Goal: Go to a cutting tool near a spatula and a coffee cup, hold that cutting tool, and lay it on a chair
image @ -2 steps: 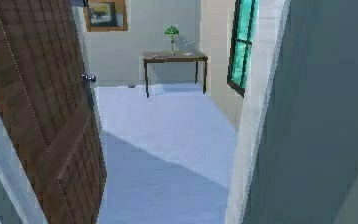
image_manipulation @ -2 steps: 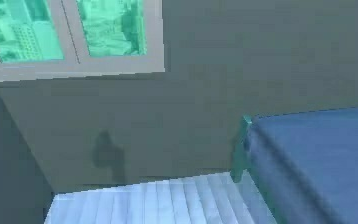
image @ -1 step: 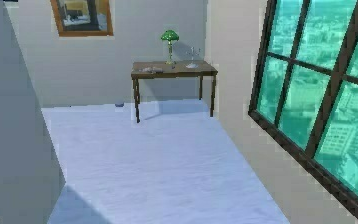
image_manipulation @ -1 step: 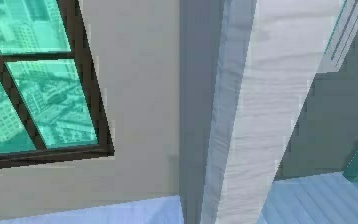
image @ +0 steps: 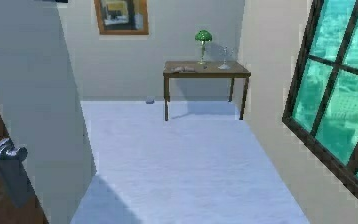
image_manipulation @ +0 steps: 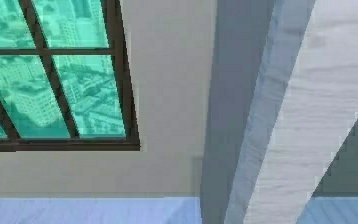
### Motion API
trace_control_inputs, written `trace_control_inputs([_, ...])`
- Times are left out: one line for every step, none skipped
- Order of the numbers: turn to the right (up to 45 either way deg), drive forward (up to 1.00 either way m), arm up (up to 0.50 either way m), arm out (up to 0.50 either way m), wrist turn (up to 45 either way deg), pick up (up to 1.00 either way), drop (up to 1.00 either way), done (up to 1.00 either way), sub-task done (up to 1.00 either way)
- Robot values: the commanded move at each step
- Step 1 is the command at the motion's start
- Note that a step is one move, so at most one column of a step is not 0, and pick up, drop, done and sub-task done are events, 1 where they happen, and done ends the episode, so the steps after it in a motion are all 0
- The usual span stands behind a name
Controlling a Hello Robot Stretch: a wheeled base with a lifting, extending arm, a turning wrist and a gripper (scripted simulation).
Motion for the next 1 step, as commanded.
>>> trace_control_inputs([0.0, 0.35, 0.0, 0.0, 0.0, 0.0, 0.0, 0.0, 0.0])
